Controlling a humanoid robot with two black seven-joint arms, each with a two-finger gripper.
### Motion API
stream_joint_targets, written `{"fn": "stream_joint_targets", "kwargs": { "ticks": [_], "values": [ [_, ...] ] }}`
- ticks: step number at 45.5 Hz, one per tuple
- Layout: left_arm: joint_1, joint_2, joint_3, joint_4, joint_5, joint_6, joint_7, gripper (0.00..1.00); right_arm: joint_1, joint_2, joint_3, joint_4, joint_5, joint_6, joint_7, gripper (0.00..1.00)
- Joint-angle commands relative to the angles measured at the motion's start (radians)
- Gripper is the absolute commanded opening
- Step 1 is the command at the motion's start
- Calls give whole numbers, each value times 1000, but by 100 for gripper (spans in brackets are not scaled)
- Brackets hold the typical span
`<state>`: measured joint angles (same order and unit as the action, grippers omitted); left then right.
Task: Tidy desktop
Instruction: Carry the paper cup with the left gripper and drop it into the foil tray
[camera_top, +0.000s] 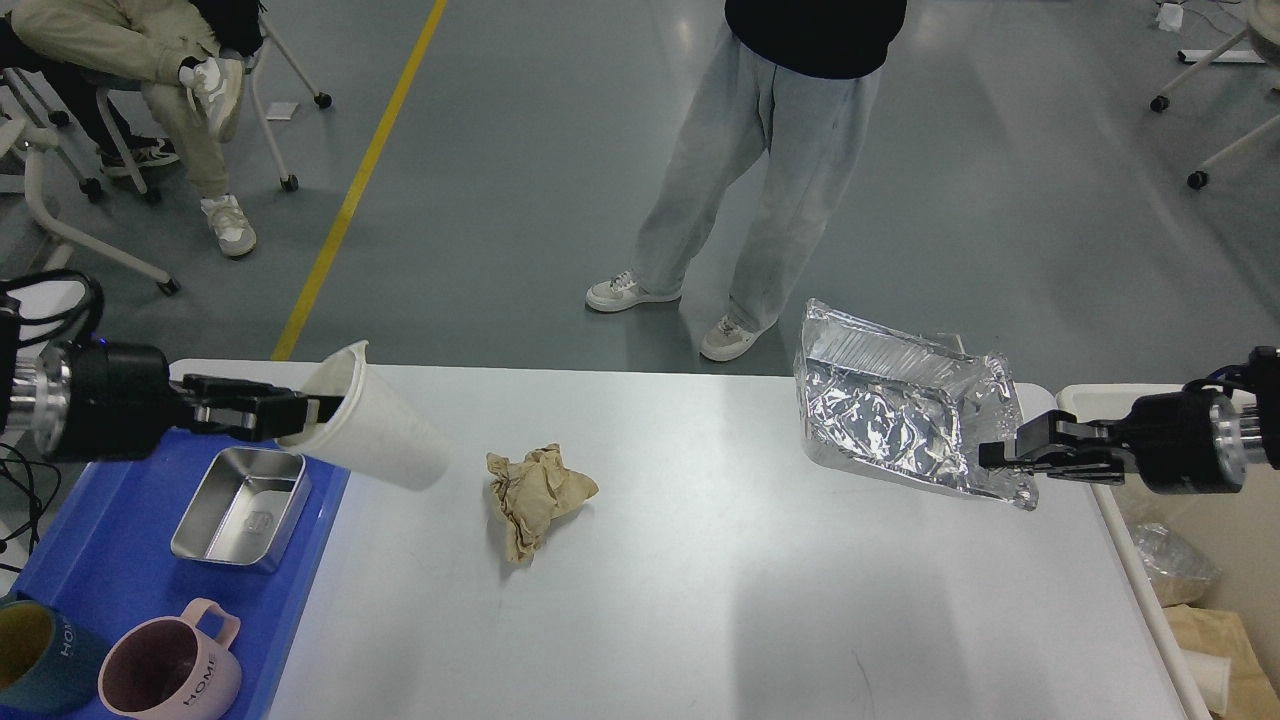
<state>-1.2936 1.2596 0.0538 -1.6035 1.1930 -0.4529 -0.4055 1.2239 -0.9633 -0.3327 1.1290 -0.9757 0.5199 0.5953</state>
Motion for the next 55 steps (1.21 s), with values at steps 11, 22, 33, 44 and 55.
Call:
{"fn": "stream_joint_targets", "kwargs": {
  "ticks": [11, 22, 33, 44, 55],
  "values": [
    [-173, -137, 4, 60, -191, -3, 1, 4, 22, 63, -2, 6, -1, 5, 3, 0],
    [-197, -440, -11, 232, -263, 7, 5, 5, 111, 170, -118, 2, 2, 2, 6, 0],
    [-190, -775, -45, 447, -332, 37, 10, 6, 128, 229, -151, -12, 26, -3, 6, 0],
    [-168, -904, -46, 511, -336, 40, 8, 6, 129, 271, -184, -61, 80, -3, -3, 0],
    [-138, -927, -35, 511, -349, 37, 22, 7, 132, 285, -192, -97, 155, -3, -22, 0]
  ]
}}
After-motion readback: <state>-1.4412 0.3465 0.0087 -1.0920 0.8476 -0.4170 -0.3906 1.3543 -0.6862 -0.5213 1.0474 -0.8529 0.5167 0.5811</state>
